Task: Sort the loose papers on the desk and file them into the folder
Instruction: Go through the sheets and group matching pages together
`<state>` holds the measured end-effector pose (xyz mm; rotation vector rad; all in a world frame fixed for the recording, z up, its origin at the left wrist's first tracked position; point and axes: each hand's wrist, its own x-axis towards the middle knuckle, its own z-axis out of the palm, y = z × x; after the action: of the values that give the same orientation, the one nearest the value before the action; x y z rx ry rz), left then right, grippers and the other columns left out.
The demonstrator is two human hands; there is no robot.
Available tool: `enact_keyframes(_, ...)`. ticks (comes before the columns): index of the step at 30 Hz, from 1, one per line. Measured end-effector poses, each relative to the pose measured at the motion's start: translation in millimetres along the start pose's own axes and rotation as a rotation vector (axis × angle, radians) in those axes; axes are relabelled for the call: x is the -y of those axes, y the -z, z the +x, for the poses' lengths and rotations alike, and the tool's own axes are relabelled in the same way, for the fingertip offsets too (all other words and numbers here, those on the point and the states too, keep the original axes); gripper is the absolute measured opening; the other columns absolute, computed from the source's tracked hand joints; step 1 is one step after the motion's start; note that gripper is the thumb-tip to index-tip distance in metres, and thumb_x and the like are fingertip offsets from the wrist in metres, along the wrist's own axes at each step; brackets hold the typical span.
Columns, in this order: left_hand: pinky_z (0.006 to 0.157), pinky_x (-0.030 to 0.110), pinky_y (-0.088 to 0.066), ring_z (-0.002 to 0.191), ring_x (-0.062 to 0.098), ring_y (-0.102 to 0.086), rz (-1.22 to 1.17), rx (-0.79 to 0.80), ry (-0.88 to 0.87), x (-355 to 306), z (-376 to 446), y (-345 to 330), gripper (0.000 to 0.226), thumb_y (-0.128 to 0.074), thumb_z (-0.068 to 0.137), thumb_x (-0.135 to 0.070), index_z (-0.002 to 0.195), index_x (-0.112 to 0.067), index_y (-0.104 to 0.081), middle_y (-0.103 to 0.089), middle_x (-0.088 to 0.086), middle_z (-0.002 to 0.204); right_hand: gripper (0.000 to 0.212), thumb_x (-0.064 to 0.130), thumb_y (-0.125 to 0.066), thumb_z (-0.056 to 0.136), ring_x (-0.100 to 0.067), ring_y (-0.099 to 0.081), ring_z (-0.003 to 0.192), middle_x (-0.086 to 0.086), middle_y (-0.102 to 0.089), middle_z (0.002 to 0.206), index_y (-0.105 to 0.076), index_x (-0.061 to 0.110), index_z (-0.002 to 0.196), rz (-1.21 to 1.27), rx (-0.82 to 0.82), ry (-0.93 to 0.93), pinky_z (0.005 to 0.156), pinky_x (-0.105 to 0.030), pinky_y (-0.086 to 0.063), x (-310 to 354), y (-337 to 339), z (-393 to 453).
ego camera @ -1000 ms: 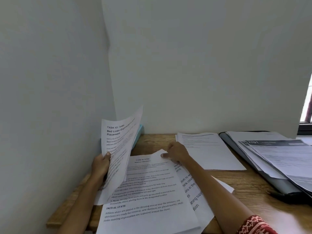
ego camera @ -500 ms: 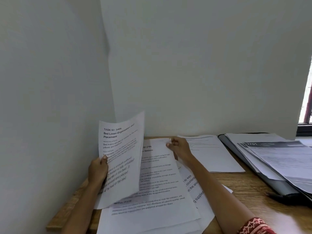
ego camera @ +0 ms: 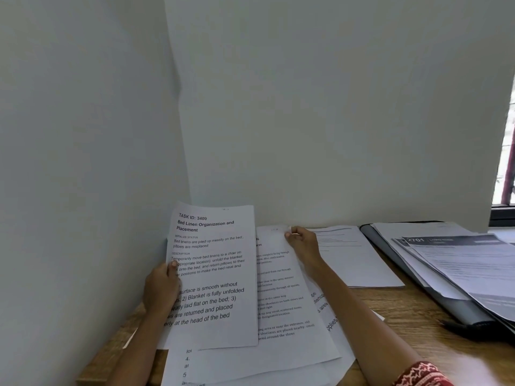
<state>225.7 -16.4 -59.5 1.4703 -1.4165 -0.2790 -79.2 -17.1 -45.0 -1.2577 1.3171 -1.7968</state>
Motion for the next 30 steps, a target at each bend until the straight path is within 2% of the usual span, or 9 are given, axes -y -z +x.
enact_keyframes(7, 0.056, 0.028, -0.034, 0.063, 0.025, -0.052, 0.005, -0.003, -0.013, -1, -1, 1, 0.034, -0.042, 0.099, -0.021, 0.069, -0.008, -0.049, -0.054, 0.005, 0.062, 0.019, 0.010, -0.062, 0.089, -0.018, -0.056, 0.077, -0.006, -0.062, 0.076, -0.062, 0.020, 0.072, -0.006, -0.014, -0.005, 0.080, -0.032, -0.044, -3, 0, 2)
enact_keyframes(13, 0.061, 0.031, -0.035, 0.069, 0.027, -0.052, 0.025, -0.007, 0.005, -3, -2, 1, 0.032, -0.042, 0.099, -0.022, 0.077, -0.002, -0.052, -0.051, 0.005, 0.066, 0.019, 0.010, -0.061, 0.089, -0.018, -0.055, 0.077, -0.006, -0.062, 0.077, -0.062, 0.019, 0.072, -0.006, -0.007, 0.004, 0.078, -0.032, -0.043, -4, -1, 3)
enact_keyframes(25, 0.062, 0.033, -0.039, 0.072, 0.033, -0.058, 0.025, 0.000, 0.012, 1, 1, 0, 0.034, -0.042, 0.099, -0.025, 0.076, -0.002, -0.054, -0.061, 0.017, 0.075, 0.016, 0.011, -0.062, 0.089, -0.018, -0.056, 0.078, -0.006, -0.063, 0.078, -0.063, 0.020, 0.075, -0.010, -0.008, -0.006, 0.079, -0.031, -0.043, -11, -1, 8)
enact_keyframes(27, 0.062, 0.032, -0.038, 0.072, 0.032, -0.056, 0.025, -0.001, 0.012, 0, 1, 0, 0.034, -0.042, 0.099, -0.024, 0.076, -0.002, -0.053, -0.060, 0.017, 0.075, 0.017, 0.010, -0.062, 0.089, -0.018, -0.056, 0.078, -0.006, -0.063, 0.077, -0.063, 0.020, 0.075, -0.008, -0.006, -0.004, 0.079, -0.032, -0.044, -12, -1, 8)
enact_keyframes(30, 0.059, 0.031, -0.035, 0.070, 0.029, -0.054, 0.025, -0.009, 0.017, -3, -2, 1, 0.034, -0.042, 0.099, -0.024, 0.075, -0.002, -0.052, -0.057, 0.012, 0.072, 0.014, 0.009, -0.063, 0.088, -0.020, -0.059, 0.083, -0.007, -0.065, 0.080, -0.064, 0.020, 0.078, 0.003, 0.001, -0.005, 0.088, -0.040, -0.047, -13, -1, 9)
